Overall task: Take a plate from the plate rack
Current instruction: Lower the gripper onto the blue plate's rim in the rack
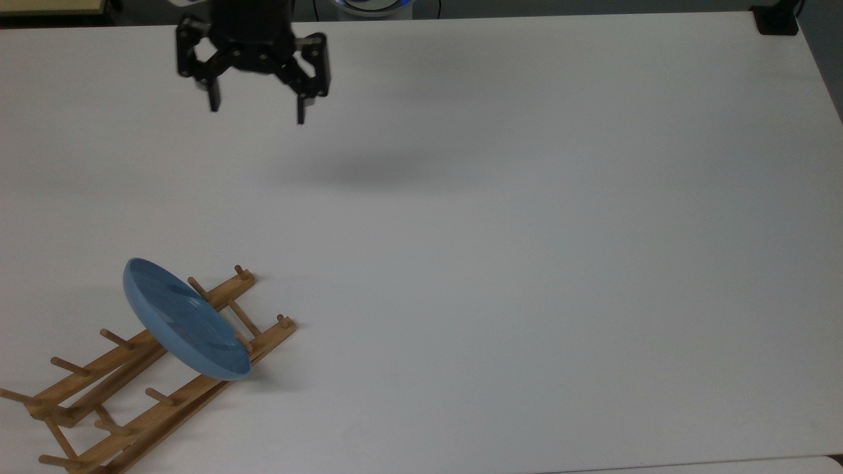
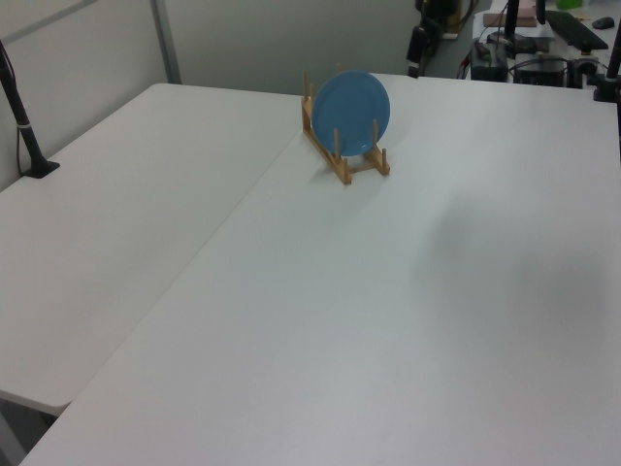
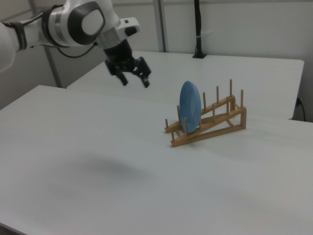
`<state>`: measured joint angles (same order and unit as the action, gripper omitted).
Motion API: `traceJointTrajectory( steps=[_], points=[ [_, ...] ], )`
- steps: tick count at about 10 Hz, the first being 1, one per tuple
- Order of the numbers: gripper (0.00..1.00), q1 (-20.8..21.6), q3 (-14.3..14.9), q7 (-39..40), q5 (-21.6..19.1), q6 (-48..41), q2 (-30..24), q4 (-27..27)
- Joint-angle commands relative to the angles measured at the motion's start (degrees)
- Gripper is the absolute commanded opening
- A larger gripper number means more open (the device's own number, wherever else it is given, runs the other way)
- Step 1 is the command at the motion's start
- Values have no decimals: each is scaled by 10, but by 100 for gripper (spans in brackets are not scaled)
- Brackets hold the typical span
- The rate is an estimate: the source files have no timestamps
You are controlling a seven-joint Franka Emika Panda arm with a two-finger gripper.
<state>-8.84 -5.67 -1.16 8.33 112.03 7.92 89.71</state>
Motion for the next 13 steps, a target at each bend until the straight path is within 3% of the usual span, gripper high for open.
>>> traceJointTrajectory(
  steps=[1, 3, 5, 7, 13],
  points=[
    [100, -20, 34, 6, 46, 147, 37, -6],
    [93, -19, 65, 5, 68, 227, 85, -10],
    [73, -20, 79, 4, 71, 290, 126, -10],
    [69, -20, 87, -20, 78, 335, 171, -29],
    [42, -21, 88, -24, 88, 368, 191, -34]
  ],
)
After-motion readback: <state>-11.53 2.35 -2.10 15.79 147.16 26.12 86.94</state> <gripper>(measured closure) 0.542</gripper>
